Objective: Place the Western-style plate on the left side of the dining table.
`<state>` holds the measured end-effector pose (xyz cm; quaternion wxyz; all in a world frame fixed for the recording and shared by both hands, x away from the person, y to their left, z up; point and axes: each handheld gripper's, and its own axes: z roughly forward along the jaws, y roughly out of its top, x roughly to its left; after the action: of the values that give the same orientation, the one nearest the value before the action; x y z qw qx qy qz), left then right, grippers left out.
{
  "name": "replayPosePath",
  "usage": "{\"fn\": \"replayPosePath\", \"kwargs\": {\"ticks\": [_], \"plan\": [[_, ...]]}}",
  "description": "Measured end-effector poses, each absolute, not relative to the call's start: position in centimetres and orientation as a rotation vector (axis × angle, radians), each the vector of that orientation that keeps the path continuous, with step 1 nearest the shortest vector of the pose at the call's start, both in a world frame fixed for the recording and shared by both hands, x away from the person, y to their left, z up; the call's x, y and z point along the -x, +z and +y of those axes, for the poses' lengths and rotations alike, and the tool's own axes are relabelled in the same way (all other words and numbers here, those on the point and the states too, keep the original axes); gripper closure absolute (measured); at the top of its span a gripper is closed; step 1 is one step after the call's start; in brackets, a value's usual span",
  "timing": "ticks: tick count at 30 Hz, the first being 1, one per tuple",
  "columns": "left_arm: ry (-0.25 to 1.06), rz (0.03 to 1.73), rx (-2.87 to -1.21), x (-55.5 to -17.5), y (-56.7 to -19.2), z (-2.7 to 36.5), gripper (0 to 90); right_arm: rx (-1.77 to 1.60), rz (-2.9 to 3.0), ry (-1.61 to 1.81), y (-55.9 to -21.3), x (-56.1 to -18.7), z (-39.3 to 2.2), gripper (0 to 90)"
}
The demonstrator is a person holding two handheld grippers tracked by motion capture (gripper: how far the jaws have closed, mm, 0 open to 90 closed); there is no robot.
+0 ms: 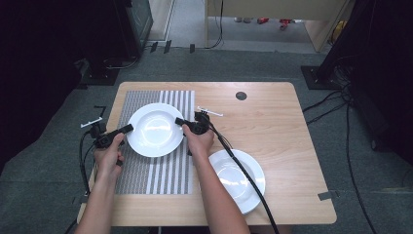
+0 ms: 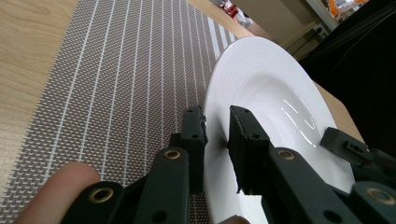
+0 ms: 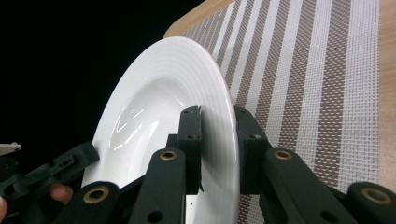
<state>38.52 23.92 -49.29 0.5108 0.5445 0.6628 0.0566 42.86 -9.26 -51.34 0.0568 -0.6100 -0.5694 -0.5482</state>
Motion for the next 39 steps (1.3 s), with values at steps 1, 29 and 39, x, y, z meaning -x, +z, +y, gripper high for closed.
{"fn": "replayPosePath", "kwargs": {"ticks": [1, 29, 39], "plan": [[0.142, 1.596, -1.308, -38.5, -49.3, 23.9, 77.3, 1.853, -1.721, -1.662, -51.5, -42.9, -9.2, 76.7], [0.143, 1.623, -1.297, -39.0, -50.0, 24.0, 78.2, 1.896, -1.719, -1.616, -52.8, -43.5, -8.7, 74.9], [0.159, 1.626, -1.310, -39.1, -50.1, 23.9, 77.6, 1.909, -1.741, -1.618, -52.9, -43.6, -8.5, 74.6]]}}
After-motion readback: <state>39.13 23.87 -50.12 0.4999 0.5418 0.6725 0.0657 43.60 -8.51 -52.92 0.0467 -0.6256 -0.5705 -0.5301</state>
